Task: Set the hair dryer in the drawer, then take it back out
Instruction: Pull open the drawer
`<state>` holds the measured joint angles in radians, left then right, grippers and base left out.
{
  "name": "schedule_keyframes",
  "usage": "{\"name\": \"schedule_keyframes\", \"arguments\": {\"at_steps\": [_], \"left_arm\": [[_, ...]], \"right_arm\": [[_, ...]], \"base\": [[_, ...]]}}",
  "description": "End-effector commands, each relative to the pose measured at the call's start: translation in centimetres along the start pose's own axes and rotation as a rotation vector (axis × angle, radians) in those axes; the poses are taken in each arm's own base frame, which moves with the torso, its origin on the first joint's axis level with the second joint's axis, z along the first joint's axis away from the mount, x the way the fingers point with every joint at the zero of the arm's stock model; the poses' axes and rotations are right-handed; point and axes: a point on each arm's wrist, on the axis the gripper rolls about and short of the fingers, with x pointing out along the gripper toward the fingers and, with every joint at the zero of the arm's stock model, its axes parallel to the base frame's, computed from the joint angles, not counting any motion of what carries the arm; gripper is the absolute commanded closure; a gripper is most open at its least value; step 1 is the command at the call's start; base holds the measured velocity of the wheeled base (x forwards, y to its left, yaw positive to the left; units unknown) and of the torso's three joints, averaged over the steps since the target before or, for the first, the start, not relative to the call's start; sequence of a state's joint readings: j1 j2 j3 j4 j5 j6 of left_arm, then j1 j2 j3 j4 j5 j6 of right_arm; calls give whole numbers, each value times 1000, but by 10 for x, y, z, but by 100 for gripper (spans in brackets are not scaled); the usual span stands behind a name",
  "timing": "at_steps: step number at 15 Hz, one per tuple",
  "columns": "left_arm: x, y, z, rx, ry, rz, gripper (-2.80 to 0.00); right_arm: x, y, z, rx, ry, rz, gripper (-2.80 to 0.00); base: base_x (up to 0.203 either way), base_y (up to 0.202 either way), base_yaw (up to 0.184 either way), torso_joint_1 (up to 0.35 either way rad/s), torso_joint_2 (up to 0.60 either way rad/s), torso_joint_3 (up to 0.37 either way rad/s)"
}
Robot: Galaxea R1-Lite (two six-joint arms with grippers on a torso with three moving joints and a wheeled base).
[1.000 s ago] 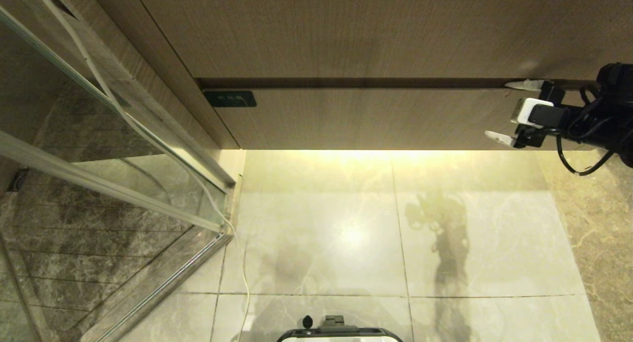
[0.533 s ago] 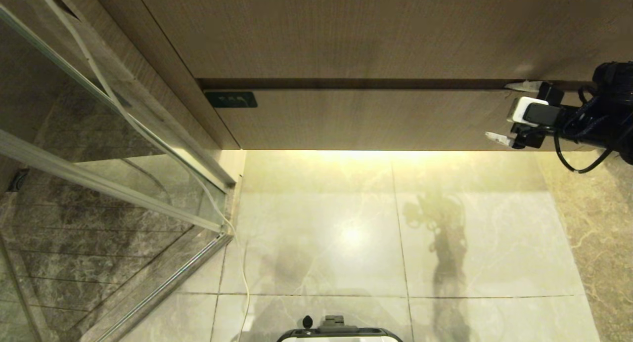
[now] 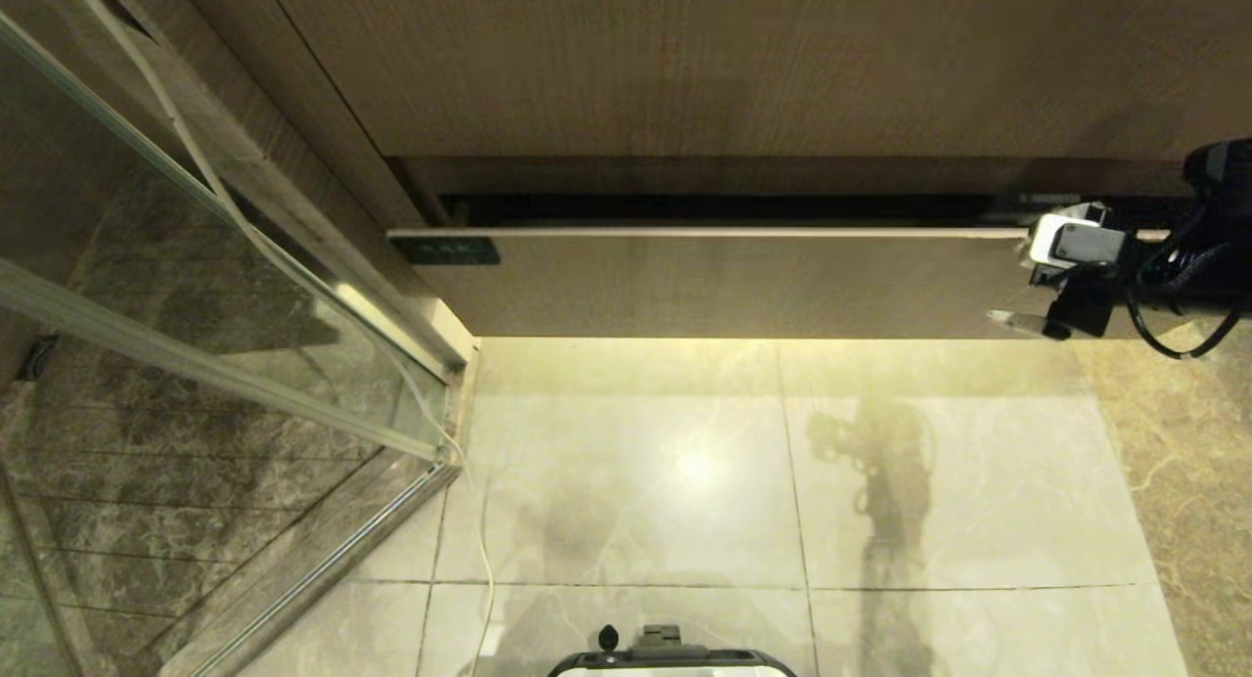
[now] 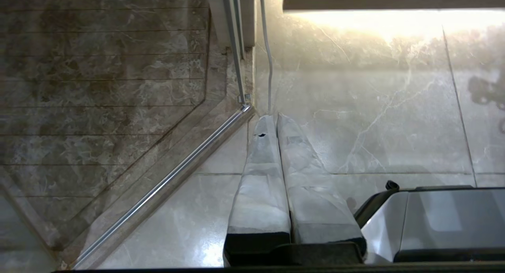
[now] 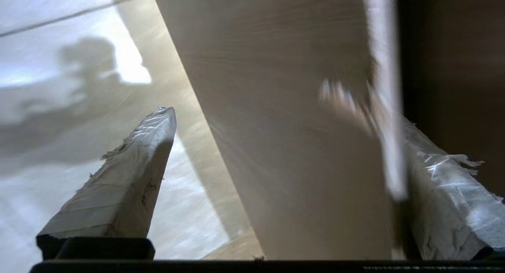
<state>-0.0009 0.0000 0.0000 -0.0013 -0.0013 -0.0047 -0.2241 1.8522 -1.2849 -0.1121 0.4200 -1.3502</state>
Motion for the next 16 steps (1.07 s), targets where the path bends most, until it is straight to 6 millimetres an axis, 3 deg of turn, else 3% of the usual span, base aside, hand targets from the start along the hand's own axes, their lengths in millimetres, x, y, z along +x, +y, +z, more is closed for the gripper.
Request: {"name": "schedule_keyframes", "arguments": {"at_steps": [1,6,7,11,14,16], "left_arm": [[0,0,0,0,0,-1,0],[0,0,0,0,0,0,0],[0,0,0,0,0,-1,0],[0,0,0,0,0,-1,0],[0,0,0,0,1,-1,0],[0,0,0,0,0,-1,0]], "right_arm": [[-6,-3,5,-17,-18,-19,-280],[-25,-2,12,-3,-15,-3,-280],[-38,0,14,21,-4,22,-280],[-135,2,35,142,38,-43,-280],[-201,35,52,352,85,-80,-280],[-227,65,62,517,113,-56,-280]], "base": [[0,0,0,0,0,0],[0,0,0,0,0,0],[0,0,0,0,0,0],[0,0,0,0,0,0],[0,0,0,0,0,0],[0,0,0,0,0,0]]}}
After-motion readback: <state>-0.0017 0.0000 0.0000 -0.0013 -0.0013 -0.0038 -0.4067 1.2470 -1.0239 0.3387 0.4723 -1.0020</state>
